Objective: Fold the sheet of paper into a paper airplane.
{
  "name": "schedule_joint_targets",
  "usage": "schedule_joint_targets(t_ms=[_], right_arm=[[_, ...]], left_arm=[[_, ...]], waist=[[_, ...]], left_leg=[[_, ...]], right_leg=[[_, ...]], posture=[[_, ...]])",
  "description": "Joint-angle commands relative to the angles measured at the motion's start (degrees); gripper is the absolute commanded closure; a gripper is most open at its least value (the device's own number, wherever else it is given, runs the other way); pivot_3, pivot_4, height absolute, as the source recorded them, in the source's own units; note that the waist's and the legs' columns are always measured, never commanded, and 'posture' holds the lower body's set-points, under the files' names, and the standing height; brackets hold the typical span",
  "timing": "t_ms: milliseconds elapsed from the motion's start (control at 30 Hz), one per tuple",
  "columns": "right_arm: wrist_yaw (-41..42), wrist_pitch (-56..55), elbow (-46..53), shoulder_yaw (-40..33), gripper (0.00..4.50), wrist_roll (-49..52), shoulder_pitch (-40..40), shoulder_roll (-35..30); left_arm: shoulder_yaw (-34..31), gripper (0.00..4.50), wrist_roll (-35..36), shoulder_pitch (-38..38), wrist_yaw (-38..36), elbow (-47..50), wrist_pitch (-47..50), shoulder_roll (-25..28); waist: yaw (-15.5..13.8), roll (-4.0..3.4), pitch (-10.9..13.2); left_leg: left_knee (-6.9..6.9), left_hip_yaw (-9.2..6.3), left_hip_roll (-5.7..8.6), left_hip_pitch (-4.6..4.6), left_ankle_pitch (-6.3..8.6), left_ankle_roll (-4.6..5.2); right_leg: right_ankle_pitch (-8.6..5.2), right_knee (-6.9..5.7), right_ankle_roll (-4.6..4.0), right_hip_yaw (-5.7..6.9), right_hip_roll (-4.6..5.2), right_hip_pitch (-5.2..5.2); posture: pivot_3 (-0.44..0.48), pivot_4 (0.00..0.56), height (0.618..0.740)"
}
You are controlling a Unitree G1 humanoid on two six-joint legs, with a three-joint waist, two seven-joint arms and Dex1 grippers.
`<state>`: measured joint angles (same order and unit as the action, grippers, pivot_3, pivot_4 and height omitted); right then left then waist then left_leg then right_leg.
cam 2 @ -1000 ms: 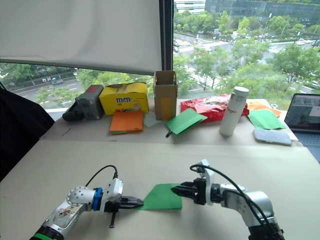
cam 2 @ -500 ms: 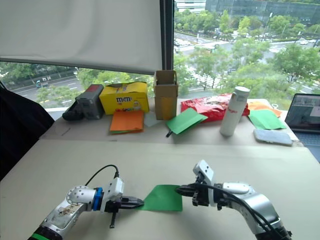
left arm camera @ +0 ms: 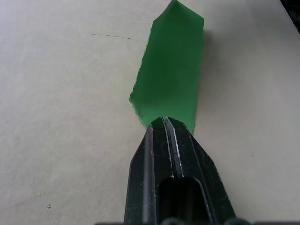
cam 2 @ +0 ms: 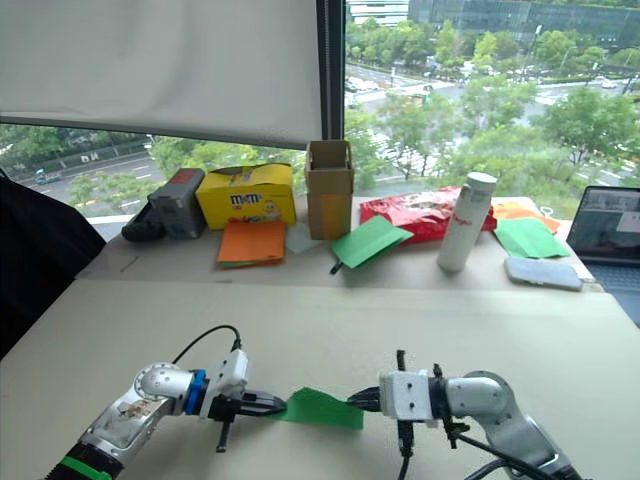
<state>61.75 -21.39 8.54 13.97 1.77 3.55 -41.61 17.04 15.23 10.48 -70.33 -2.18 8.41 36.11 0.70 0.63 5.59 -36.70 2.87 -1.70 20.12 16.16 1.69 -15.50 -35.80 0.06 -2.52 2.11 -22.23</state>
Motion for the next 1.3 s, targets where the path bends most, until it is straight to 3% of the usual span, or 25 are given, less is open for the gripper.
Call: schedule_joint_targets(t_ms=[33,200,400,733,1300], right_arm=[[-2.3,-11.2,-2.6,0.8,4.48,-5.5,-0.6,-1.2],[-10.0,-23.6,-9.6,1.6,4.48,-16.1,-0.6,-1.6],[-17.8,-28.6,-14.5,3.3,4.48,-24.5,1.8,-0.7],[-21.5,-27.7,-15.1,6.0,4.48,-26.9,2.2,-1.1],[-23.6,-25.3,-12.5,5.9,4.48,-27.7,0.9,-2.3]], left_arm=[[1.0,4.5,-2.3,-0.9,0.2,0.0,2.4,1.4],[0.8,4.5,-2.1,-1.0,0.3,1.2,3.5,1.7],[-0.1,4.5,-0.7,-0.7,0.3,2.6,5.2,1.7],[-7.5,4.5,14.2,0.9,-0.5,10.7,15.9,-1.7],[4.3,4.5,-1.8,3.3,4.5,4.2,9.2,-5.4]], waist=[[0.0,0.01,0.0],[0.0,0.02,0.0],[0.1,0.08,0.0],[0.4,0.46,0.2],[0.3,0.53,0.2]], left_leg=[[0.0,0.0,0.0,-0.02,0.0,0.0],[0.0,0.02,0.02,-0.06,0.0,0.0],[0.0,0.08,0.03,-0.18,0.0,0.0],[-0.02,0.13,-0.11,-0.23,-0.01,0.0],[-0.02,0.14,-0.13,-0.28,0.0,0.0]], right_leg=[[0.01,0.0,-0.02,0.0,0.0,0.0],[0.02,0.0,-0.05,-0.02,0.12,0.0],[0.03,-0.04,-0.07,-0.1,0.23,0.07],[0.06,-0.2,-0.15,-0.13,0.17,0.11],[0.07,-0.21,-0.21,-0.55,0.01,0.18]], posture=[[0.0,0.15,0.74],[0.0,0.15,0.74],[0.0,0.15,0.74],[0.0,0.15,0.74],[0.0,0.15,0.74]])
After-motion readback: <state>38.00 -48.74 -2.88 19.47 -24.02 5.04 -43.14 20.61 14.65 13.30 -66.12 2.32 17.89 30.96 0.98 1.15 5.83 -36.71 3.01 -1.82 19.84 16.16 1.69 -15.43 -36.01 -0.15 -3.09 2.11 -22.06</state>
